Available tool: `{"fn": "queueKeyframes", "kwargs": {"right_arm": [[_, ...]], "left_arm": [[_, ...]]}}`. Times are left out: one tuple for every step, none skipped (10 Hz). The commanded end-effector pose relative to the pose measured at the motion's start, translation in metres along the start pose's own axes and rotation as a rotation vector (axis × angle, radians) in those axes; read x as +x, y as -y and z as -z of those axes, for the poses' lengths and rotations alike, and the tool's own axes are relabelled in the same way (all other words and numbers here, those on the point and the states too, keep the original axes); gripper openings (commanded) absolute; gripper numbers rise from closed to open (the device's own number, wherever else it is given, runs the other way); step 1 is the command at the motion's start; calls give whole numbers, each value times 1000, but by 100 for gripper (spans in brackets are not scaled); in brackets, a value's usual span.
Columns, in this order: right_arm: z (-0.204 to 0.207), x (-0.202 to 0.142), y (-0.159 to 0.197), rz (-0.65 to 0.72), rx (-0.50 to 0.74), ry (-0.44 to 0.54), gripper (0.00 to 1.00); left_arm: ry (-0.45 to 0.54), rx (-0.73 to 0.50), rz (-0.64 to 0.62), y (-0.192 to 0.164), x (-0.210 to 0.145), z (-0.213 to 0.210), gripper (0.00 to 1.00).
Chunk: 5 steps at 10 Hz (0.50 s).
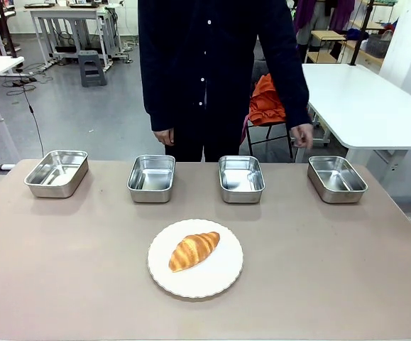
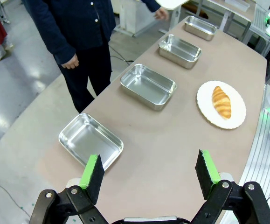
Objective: Place the bread in the container.
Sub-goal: Place the Butter Roll into the Airtight Container indicated by the human.
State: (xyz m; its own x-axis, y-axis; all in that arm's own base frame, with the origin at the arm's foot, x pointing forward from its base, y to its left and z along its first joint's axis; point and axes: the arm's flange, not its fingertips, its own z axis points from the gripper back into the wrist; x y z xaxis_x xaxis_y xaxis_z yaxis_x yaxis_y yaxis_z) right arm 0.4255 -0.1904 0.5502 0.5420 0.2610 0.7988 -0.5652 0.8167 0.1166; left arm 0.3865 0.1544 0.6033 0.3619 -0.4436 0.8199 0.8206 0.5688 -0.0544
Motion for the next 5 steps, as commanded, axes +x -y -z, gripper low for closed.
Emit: {"fn": "queueKeyframes", "kwargs": {"right_arm": [[2, 1, 2, -19, 6, 27, 100], [2, 1, 2, -19, 6, 27, 100], [2, 1, 2, -19, 6, 27, 100], [2, 1, 2, -19, 6, 27, 100], [2, 1, 2, -19, 6, 27, 100]], "left_arm": [[-2, 5, 5, 0, 0, -2, 100], [-2, 5, 5, 0, 0, -2, 100], [-2, 5, 5, 0, 0, -2, 100], [-2, 5, 5, 0, 0, -2, 100], [-2, 5, 5, 0, 0, -2, 100]]}}
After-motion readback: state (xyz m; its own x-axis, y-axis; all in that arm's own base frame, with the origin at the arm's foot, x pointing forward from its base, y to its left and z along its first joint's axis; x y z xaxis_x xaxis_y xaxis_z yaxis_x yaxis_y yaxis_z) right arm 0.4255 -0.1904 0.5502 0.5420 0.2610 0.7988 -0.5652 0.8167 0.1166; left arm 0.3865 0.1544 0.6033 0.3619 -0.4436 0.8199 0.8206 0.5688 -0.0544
